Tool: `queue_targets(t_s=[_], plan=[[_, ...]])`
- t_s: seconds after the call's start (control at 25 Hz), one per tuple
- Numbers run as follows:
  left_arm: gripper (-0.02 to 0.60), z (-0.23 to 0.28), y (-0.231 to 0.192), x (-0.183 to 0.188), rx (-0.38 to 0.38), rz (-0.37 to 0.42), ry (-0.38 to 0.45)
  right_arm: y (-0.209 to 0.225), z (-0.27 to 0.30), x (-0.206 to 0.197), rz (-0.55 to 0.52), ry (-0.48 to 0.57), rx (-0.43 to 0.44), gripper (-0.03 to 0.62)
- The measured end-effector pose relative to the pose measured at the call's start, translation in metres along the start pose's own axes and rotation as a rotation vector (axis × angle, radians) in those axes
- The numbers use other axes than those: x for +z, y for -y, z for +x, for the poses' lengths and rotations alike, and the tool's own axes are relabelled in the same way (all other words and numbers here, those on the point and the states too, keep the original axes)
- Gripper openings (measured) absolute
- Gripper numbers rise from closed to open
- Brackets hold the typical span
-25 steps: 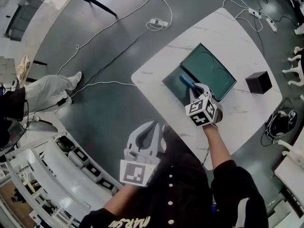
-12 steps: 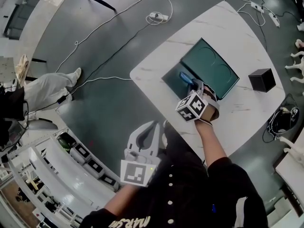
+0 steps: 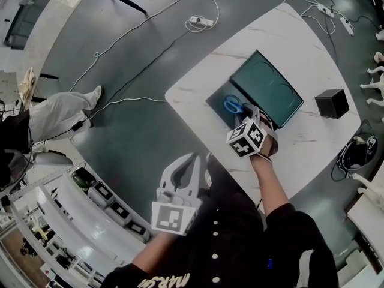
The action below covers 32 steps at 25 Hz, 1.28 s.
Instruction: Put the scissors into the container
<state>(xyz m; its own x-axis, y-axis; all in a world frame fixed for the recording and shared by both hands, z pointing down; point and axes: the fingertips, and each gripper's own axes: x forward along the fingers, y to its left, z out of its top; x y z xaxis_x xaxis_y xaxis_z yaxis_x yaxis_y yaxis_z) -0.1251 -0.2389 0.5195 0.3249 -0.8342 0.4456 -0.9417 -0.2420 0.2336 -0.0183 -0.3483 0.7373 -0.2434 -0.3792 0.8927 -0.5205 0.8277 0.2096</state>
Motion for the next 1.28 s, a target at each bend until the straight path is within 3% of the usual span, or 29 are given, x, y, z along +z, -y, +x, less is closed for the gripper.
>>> queue_targets(t_s=[0.28,0.48,0.68,0.8,1.0,1.28], plan=[[0.025,-0.002,-0.008,-0.005,0.011,-0.014,-0.004,-0.004,-0.005,-0.004,0.123,0.025,0.101,0.175],[0.025,-0.005,-0.01,-0.002,0.017,-0.014,0.01,0.002,-0.011,-0.002,0.134,0.048,0.08,0.096],[0.025,-0.007,0.0,0.006,-0.007,0.006,0.034,0.016,-0.033,0.009,0.236,0.163,0.056,0.014],[0.025,-0.01,0.006,0.01,-0.026,0.021,0.055,0.023,-0.052,0.017,0.274,0.248,0.043,0.014],[0.025,-0.019,0.019,0.016,-0.065,0.053,0.083,0.029,-0.113,0.035,0.381,0.488,0.02,0.014],[0.025,-0.04,0.02,0.034,-0.066,0.106,0.123,0.033,-0.212,0.038,0.431,0.695,-0.1,0.014]])
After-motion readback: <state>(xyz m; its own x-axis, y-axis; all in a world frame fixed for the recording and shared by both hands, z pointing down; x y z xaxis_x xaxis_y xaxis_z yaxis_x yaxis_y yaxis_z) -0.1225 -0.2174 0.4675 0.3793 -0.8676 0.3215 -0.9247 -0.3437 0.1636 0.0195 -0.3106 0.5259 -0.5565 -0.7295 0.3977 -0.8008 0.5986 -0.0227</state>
